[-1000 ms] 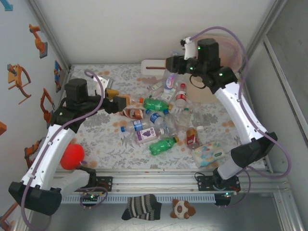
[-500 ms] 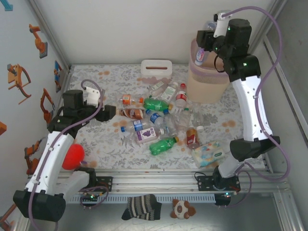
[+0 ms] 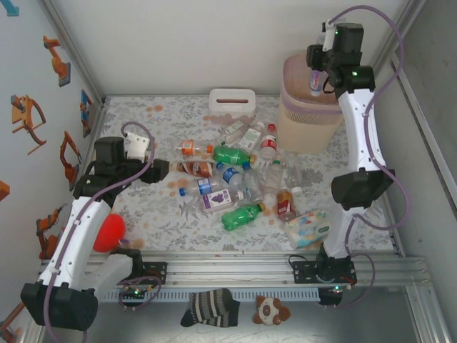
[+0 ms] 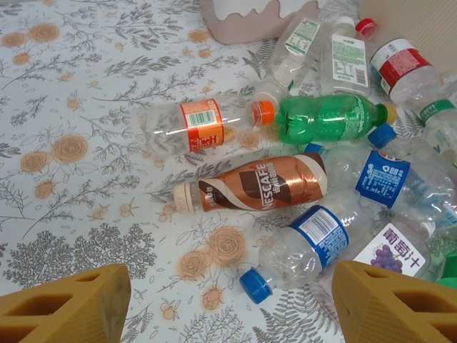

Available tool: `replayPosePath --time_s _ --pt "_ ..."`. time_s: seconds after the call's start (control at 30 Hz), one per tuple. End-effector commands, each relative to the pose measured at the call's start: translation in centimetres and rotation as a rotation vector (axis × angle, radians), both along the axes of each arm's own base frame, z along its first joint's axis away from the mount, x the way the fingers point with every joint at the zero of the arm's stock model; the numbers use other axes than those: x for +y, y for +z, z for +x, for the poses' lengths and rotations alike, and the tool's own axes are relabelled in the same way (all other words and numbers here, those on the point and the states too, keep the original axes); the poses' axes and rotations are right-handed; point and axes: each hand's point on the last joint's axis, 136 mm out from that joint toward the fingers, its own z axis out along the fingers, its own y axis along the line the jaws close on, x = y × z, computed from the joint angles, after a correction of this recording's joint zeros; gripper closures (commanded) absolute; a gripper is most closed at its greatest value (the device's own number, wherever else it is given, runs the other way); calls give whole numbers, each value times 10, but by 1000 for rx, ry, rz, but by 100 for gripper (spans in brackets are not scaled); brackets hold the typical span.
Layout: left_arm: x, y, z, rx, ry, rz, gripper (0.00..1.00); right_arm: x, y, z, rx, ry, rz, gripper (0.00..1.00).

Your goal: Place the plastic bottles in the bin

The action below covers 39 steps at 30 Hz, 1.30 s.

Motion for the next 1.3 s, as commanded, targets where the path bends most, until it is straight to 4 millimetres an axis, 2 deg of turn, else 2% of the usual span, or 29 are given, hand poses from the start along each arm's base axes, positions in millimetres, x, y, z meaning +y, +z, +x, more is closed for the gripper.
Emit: replayPosePath --time_s 0.0,0.13,0.43,0.63,0.97,1.27 --pt "2 -3 -1 -1 -11 15 26 -11 -12 5 37 -27 -70 49" --pt "2 -4 0 3 -6 20 26 -16 -54 14 151 -29 -109 49" --pt "2 -5 0 9 -7 19 26 -24 -134 12 399 -24 -162 50" --pt "-3 -9 2 36 -22 -3 26 -30 -181 11 527 -16 -149 50" --pt "-3 -10 2 41 -19 -1 26 -38 -233 21 632 -16 -93 49" --pt "-2 -11 2 45 -14 2 26 -42 -270 27 692 -21 -89 40"
